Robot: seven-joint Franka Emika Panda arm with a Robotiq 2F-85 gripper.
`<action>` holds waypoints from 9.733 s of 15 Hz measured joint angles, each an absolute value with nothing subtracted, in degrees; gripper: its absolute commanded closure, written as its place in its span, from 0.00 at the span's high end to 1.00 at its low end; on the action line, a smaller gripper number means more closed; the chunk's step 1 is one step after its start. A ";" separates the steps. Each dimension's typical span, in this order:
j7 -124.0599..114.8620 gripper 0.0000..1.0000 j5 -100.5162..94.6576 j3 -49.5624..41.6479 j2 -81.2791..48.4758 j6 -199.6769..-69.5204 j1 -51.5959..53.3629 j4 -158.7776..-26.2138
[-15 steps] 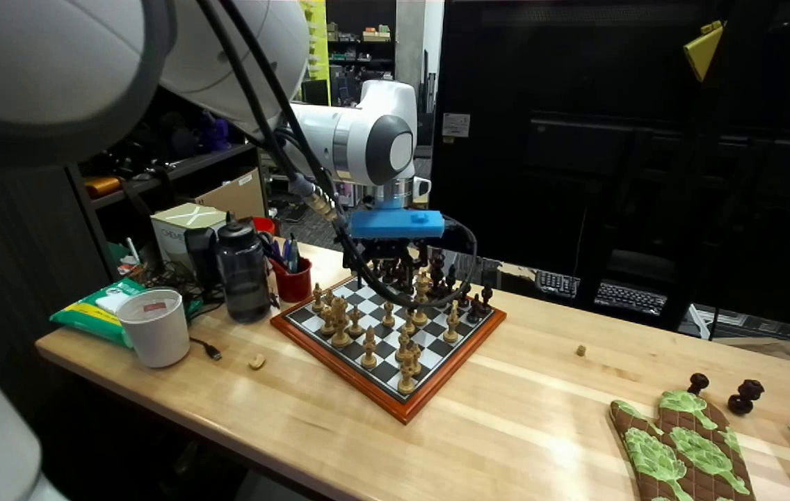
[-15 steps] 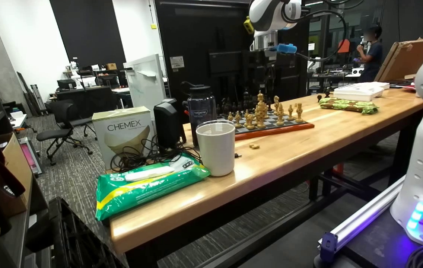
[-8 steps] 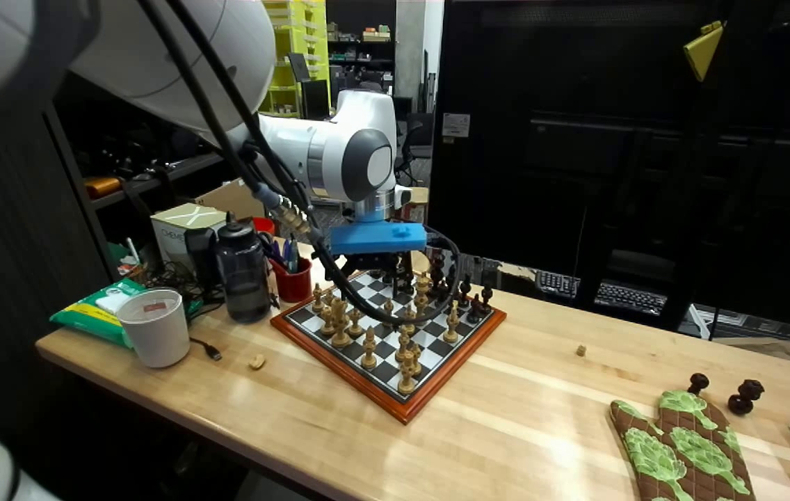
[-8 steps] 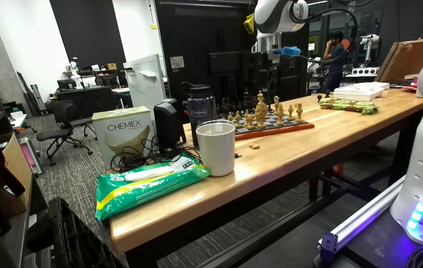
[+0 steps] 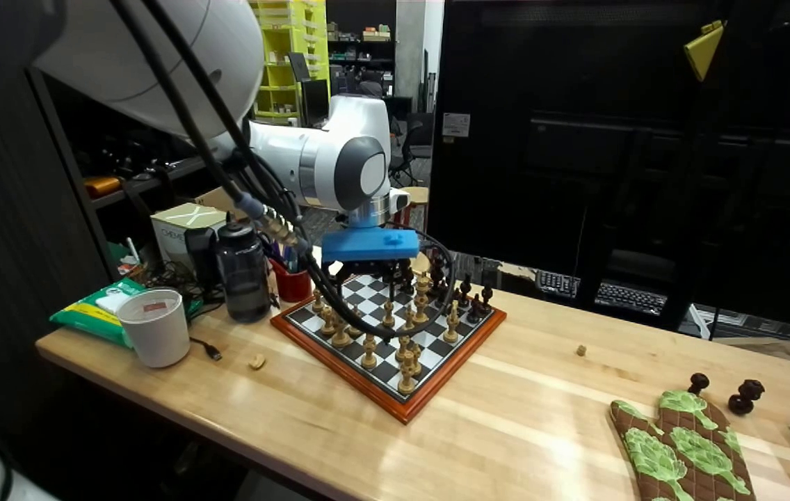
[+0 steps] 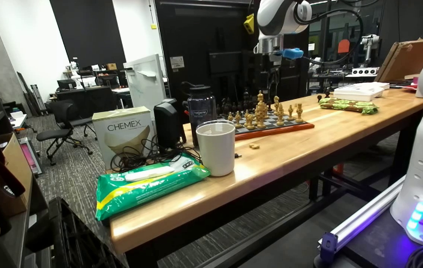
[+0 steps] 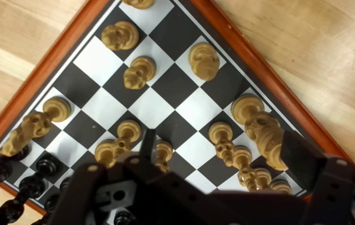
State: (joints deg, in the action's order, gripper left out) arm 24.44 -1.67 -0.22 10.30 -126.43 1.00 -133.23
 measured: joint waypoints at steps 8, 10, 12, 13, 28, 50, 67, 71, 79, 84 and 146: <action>25.59 1.00 -1.72 -0.32 9.75 -126.86 1.00 -133.33; 26.56 1.00 -1.97 -0.32 9.70 -127.30 1.01 -133.33; 27.19 1.00 -2.57 -0.32 9.70 -127.84 1.08 -133.32; 27.52 1.00 -2.90 -0.32 9.70 -127.96 1.15 -133.30; 50.15 1.00 -2.08 -0.25 9.01 -128.13 4.78 -133.31; 61.96 0.07 1.96 -0.03 5.32 -127.86 5.41 -132.79; 61.97 0.08 1.93 -0.03 6.81 -124.04 5.27 -130.50; 61.12 0.08 1.85 -0.05 8.67 -122.51 5.11 -129.86; 57.83 0.08 0.65 -0.03 11.26 -117.41 5.13 -127.71; 57.15 0.08 -1.43 -0.04 11.51 -113.61 5.12 -124.77; 55.64 0.08 -3.28 1.31 -16.02 -117.86 1.12 -101.09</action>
State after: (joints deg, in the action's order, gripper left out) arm 55.64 -3.28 1.31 -16.02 -117.86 1.12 -101.09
